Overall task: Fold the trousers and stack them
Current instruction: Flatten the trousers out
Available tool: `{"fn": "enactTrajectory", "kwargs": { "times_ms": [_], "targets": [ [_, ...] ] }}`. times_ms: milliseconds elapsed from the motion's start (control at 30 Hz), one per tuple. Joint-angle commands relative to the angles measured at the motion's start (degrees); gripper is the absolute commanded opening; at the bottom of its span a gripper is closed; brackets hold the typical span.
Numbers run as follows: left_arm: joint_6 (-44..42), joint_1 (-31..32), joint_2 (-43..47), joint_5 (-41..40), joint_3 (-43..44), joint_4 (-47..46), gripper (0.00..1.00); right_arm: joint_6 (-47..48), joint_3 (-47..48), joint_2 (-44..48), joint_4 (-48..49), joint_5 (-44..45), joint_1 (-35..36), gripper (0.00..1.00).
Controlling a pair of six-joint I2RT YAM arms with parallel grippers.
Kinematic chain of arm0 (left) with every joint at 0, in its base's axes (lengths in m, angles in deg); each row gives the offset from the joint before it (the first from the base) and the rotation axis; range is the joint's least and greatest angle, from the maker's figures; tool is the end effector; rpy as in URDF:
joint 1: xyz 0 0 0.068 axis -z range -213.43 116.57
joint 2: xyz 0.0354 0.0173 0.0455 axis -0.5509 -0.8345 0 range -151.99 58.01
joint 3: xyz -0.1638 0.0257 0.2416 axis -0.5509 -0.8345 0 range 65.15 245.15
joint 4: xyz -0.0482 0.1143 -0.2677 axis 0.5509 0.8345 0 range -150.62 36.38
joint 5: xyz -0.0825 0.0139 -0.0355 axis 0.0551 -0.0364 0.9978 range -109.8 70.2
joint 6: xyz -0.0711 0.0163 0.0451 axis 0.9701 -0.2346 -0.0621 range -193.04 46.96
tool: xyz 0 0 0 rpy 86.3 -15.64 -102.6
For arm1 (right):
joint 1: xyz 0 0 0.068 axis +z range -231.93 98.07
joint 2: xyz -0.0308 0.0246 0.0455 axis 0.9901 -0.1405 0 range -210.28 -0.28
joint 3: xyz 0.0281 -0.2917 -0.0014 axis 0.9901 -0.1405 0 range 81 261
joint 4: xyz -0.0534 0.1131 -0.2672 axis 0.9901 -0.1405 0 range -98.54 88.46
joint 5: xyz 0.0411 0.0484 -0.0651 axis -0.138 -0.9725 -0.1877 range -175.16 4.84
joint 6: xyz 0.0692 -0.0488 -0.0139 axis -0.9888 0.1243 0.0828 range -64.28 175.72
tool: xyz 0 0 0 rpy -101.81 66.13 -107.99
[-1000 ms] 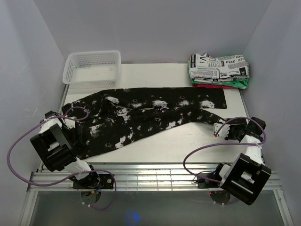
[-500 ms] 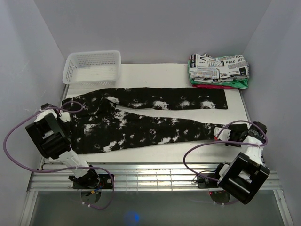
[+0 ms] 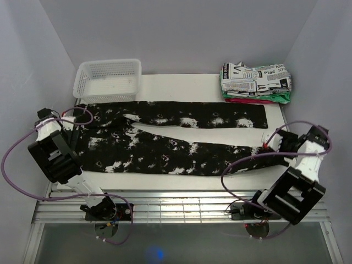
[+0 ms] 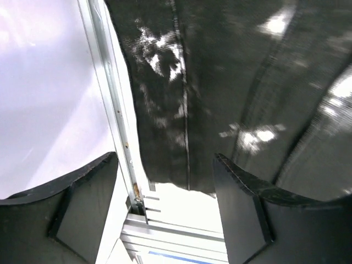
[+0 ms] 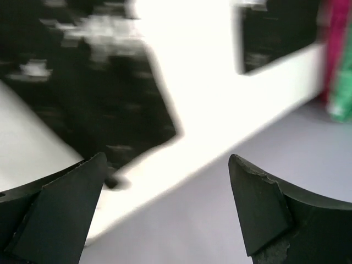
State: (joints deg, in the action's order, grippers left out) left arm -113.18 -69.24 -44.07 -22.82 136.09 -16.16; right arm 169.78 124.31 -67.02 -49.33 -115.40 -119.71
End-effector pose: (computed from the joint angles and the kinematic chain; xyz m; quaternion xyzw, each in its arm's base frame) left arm 0.3122 0.2304 0.1535 0.0341 0.9912 0.0977 0.0827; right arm 0.2080 -0.1130 0.1868 -0.6216 0.7229 -0.0902 0.2879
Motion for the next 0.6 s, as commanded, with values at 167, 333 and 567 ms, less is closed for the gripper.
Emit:
{"fn": "enactTrajectory", "kwargs": {
  "times_ms": [167,333,567],
  "targets": [
    [-2.49,6.27,10.76,17.96,2.11,6.42,0.8,-27.72,27.17,-18.68,-9.17,-6.59,8.5,0.79],
    [2.08,14.0,9.36,18.14,-2.29,3.96,0.79,-32.42,21.83,-18.16,-7.75,-3.09,15.27,0.71],
    [5.95,14.37,3.3,17.62,-8.44,1.68,0.77,-35.21,9.96,-19.3,-2.32,7.11,18.27,0.7]
  ]
}}
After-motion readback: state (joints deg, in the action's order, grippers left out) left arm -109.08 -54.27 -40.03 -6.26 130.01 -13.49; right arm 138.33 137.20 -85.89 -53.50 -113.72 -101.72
